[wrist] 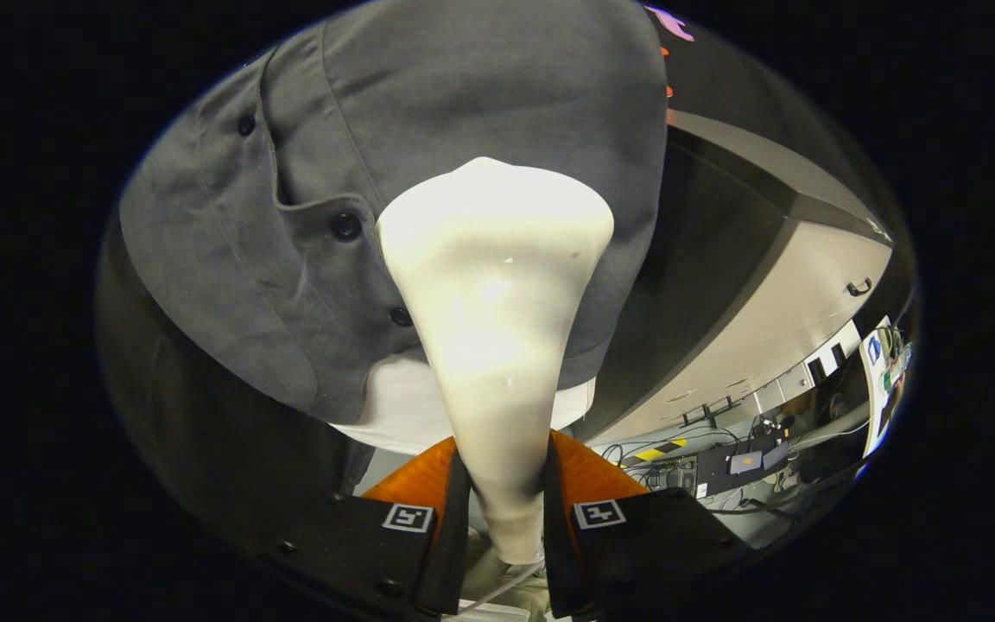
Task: Iron the clothes twice with a garment steamer, once on the left side and once on the right side.
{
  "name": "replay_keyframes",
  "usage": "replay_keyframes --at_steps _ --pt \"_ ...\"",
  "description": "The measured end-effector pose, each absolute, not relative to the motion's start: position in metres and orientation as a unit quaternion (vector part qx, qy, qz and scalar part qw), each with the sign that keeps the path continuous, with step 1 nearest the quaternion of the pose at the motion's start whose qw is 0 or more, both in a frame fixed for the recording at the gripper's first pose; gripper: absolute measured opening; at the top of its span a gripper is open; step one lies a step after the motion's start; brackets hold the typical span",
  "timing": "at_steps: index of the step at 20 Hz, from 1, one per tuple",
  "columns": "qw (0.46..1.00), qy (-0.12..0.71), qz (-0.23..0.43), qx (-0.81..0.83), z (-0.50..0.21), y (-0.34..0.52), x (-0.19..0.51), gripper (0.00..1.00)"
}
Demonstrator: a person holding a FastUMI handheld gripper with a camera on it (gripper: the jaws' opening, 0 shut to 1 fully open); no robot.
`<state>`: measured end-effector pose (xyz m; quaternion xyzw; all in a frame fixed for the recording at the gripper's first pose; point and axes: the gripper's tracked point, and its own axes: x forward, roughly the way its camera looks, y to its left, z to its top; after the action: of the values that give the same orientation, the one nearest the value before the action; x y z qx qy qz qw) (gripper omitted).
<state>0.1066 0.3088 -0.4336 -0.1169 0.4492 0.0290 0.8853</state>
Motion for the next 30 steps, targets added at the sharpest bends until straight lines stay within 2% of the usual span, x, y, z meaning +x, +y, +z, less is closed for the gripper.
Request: replay_keyframes --at_steps 13,21,30 --pt "0.936 0.34 -0.014 -0.089 -0.335 0.363 0.07 0.45" --pt "0.965 0.245 0.018 -0.092 -0.246 0.437 0.063 0.45" --pt "0.972 0.195 0.075 -0.104 -0.202 0.525 0.071 0.45"
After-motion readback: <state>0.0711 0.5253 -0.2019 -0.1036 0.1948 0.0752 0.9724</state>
